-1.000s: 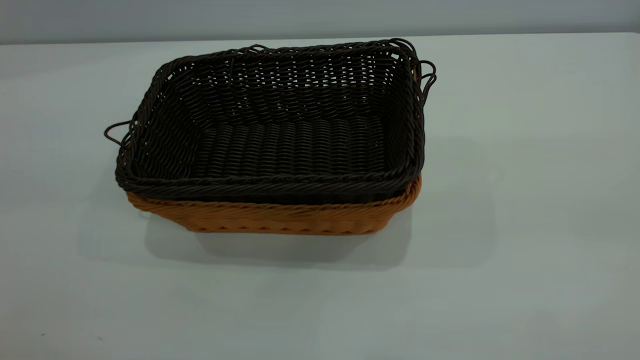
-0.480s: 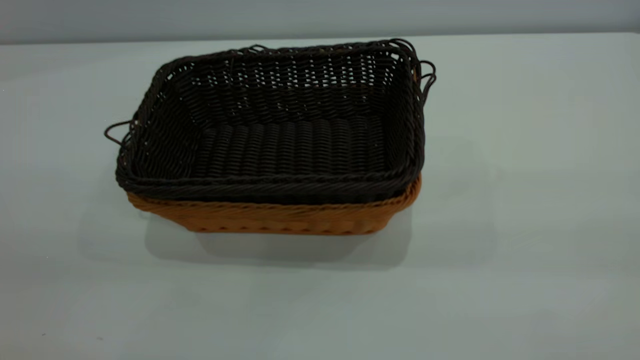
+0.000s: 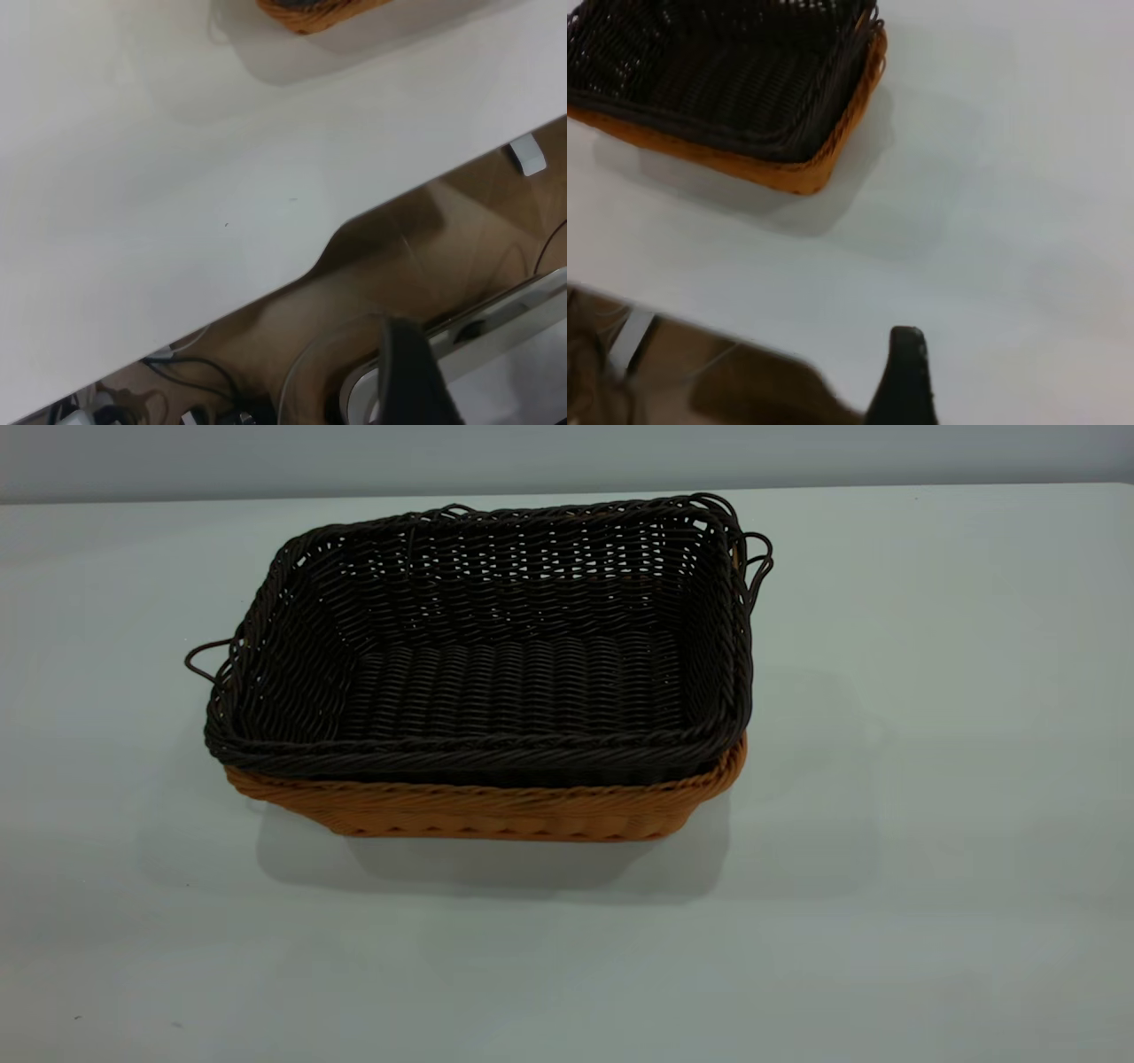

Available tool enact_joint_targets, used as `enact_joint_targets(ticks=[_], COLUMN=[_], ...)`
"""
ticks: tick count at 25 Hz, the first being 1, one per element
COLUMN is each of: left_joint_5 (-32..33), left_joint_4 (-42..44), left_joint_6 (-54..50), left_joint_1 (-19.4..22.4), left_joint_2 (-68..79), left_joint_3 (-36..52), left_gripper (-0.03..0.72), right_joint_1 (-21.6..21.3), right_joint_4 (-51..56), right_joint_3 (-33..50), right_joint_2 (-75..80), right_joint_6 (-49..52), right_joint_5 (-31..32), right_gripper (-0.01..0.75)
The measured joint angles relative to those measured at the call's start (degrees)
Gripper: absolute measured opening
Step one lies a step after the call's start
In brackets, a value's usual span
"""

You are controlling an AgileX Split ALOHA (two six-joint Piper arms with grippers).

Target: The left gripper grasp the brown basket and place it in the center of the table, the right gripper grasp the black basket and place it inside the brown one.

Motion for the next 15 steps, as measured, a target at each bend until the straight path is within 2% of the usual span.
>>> enact_joint_targets(ticks=[3,6,12,15], left_joint_5=[0.05,0.24,0.29,0.49], left_joint_4=[-0.04,-0.25,-0.25,-0.25], left_joint_6=[0.00,0.00,-0.02,-0.02], left_joint_1=[0.08,3.43,14.49,18.12], left_joint_2=[-0.47,-0.53,-5.47,-11.42], left_joint_3=[0.00,0.00,0.00,0.00], left_gripper=[0.379,0.379,0.379,0.379], right_joint_1=[-7.17,-12.35,-13.34,-13.34], right_joint_4=[0.00,-0.18,-0.17,-0.17], right_joint_3=[0.00,0.00,0.00,0.00], right_joint_2=[-3.28,-5.83,-5.84,-5.84], right_joint_6=[0.00,0.00,0.00,0.00], right_joint_5=[0.00,0.23,0.31,0.31], right_gripper=[0.556,0.556,0.556,0.556])
